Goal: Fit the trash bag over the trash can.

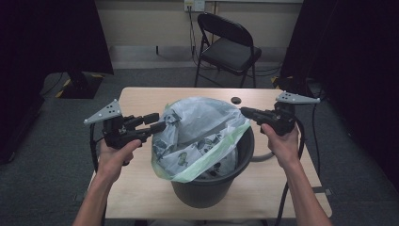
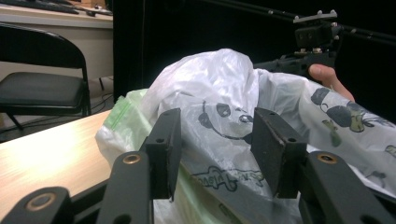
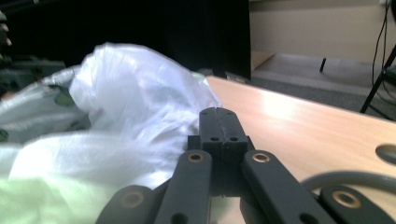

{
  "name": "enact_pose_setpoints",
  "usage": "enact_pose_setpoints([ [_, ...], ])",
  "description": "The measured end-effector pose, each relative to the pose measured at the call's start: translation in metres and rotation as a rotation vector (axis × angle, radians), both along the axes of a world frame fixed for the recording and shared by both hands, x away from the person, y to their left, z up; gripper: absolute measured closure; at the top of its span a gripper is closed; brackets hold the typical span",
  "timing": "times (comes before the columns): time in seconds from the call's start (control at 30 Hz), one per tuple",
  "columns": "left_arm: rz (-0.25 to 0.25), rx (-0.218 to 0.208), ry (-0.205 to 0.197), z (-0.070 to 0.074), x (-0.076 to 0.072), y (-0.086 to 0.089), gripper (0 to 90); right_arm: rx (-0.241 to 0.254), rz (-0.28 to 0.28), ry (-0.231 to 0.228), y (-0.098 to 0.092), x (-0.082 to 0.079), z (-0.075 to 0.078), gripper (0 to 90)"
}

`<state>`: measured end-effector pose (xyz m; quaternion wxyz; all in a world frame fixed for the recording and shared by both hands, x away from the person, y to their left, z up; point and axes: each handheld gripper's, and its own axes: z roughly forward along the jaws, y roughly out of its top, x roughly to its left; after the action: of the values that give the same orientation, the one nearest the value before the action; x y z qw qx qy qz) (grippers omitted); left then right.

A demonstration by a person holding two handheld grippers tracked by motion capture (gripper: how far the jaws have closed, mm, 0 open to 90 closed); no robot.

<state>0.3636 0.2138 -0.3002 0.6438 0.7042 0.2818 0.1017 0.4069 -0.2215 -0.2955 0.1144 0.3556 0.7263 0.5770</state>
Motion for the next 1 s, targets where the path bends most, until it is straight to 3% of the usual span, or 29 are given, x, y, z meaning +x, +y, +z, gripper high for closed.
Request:
enact_pose_setpoints([
  [0.03,0.000,-0.003,0.002,0.000,0.000,0.000,52.5,-0.010,0.002,0.009,0.001,0.000,-0.004,90.0],
  [0.1,0.003,-0.008,0.000,0.000,0.000,0.000,52.5,0.031,0.014,0.020,-0.003,0.001,-0.007,90.0],
  [0.23,0.021,-0.019,0.004,0.004,0.003,-0.001,47.2,-0.030,0.017,0.033,0.000,0.001,-0.013,90.0],
  [0.33,0.016,-0.025,0.015,0.005,0.008,-0.005,47.0,-0.024,0.004,0.035,-0.003,0.003,-0.011,90.0],
  [0.37,0.014,-0.023,0.013,0.005,0.010,-0.007,49.0,-0.016,-0.005,0.031,-0.004,0.003,-0.010,85.8],
  [0.4,0.018,-0.013,0.017,0.005,0.010,-0.008,49.8,-0.012,-0.025,0.027,-0.004,0.003,-0.009,72.9],
  [0.43,0.024,-0.006,0.021,0.004,0.010,-0.010,49.4,-0.014,-0.051,0.020,-0.004,0.003,-0.007,67.4],
  [0.53,0.023,0.014,0.017,0.000,0.007,-0.008,50.0,-0.003,-0.086,-0.011,-0.006,-0.001,-0.001,54.9],
  [0.57,0.017,-0.001,0.018,-0.001,0.005,-0.005,50.0,0.001,-0.099,-0.020,-0.008,-0.002,0.001,51.5],
  [0.77,-0.029,-0.009,0.026,-0.002,-0.013,0.008,51.6,0.037,-0.093,-0.057,-0.010,-0.011,0.010,41.7],
  [0.9,-0.058,0.000,0.023,0.003,-0.022,0.015,57.5,0.043,-0.086,-0.076,-0.009,-0.015,0.015,40.5],
  [0.97,-0.077,-0.035,0.014,0.007,-0.022,0.019,60.8,0.048,-0.080,-0.078,-0.008,-0.015,0.017,39.5],
  [1.0,-0.055,-0.040,0.001,0.010,-0.020,0.020,61.5,0.057,-0.071,-0.080,-0.007,-0.015,0.018,39.4],
])
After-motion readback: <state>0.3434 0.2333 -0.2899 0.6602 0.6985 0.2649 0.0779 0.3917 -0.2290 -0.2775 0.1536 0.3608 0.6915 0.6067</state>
